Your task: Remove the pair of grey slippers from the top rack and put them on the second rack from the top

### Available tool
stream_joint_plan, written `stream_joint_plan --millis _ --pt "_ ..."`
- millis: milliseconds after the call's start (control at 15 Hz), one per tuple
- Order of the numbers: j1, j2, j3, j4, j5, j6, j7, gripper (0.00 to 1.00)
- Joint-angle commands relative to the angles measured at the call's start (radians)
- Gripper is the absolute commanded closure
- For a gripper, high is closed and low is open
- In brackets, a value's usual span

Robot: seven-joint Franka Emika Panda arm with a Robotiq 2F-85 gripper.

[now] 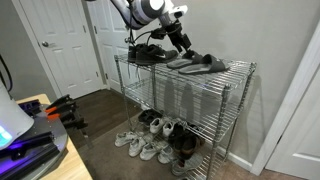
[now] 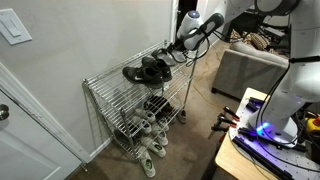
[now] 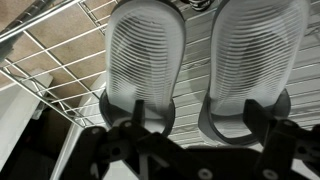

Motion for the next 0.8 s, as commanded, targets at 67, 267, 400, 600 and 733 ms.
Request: stream_joint_plan --millis 67,267,400,600,733 --pt "0.031 0.101 -0.021 0.079 0.112 0.067 -0.028 0.00" --pt "0.030 0.167 -0.011 0.148 0.183 0.105 -0.041 0.00" --pt "0.028 0.208 -0.004 0.198 0.215 0.122 -0.054 0.00" --pt "0.037 0.268 -0.015 0.273 0.235 0.132 -0.066 0.00" --pt "0.049 0.305 -0.043 0.315 0.238 0.128 -0.062 0.00"
